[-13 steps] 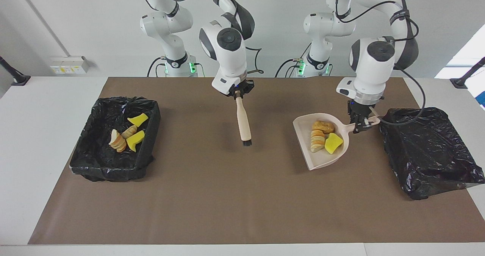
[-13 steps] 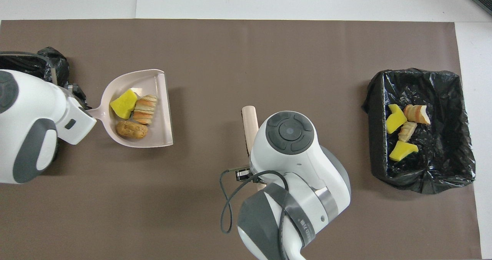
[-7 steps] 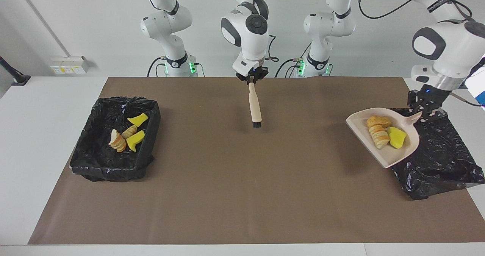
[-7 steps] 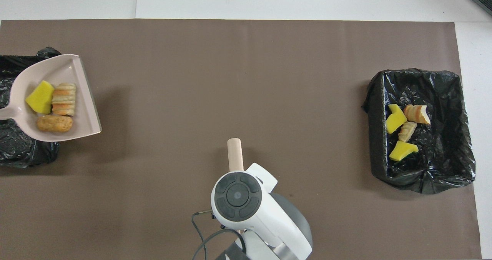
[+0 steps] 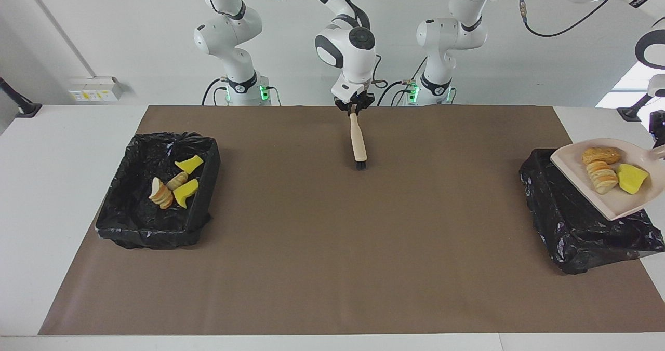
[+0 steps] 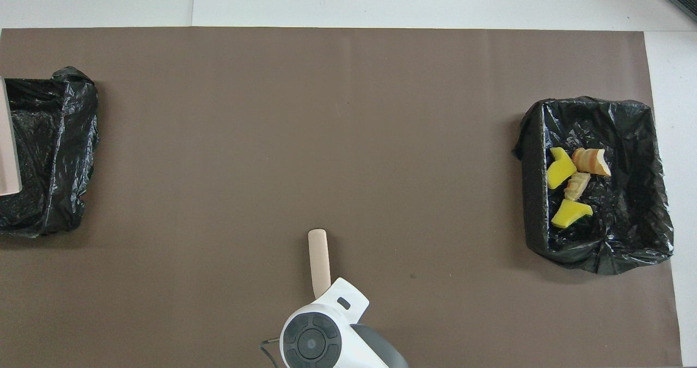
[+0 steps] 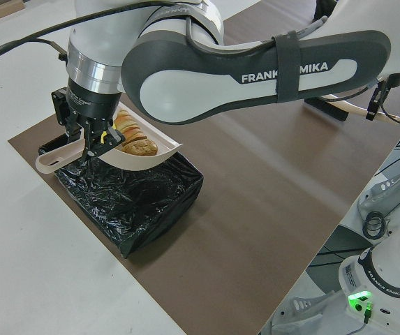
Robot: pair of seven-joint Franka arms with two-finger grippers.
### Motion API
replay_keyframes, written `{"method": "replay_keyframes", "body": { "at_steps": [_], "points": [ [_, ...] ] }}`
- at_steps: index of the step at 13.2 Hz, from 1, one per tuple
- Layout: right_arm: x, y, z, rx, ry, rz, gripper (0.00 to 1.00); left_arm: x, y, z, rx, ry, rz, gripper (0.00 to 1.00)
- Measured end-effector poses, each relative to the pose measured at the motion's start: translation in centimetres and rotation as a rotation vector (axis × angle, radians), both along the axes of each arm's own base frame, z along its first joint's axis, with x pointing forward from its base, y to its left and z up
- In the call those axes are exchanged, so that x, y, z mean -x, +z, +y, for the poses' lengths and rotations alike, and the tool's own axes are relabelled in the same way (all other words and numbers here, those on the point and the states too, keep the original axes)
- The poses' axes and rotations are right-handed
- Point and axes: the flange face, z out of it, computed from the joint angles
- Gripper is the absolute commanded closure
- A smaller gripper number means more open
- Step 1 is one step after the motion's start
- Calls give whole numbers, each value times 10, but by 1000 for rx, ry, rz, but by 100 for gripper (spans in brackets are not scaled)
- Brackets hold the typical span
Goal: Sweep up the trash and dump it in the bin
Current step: 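Tip the dustpan into the bin with the left gripper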
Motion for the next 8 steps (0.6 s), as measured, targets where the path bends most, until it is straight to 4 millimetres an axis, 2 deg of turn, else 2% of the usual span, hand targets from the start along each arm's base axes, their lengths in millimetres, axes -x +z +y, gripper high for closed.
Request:
{"method": "replay_keyframes", "body": {
  "at_steps": [2, 5, 6, 7, 8],
  "points": [
    [-1, 0, 0, -1, -2, -1, 100, -14, -1, -2, -119, -45, 25, 100],
    [-1, -2, -1, 3, -2, 3, 100, -23, 0, -7, -324, -135, 117, 100],
    [-1, -4, 0, 5, -2, 6, 71, -27, 1, -14, -379, -169, 146, 100],
    [-1, -5, 0, 6, -3, 7, 1, -31, 2, -22, -426, -199, 172, 100],
    [-1, -6, 0, 5, -2, 8, 0, -34, 2, -27, -453, -216, 187, 100]
  ]
}}
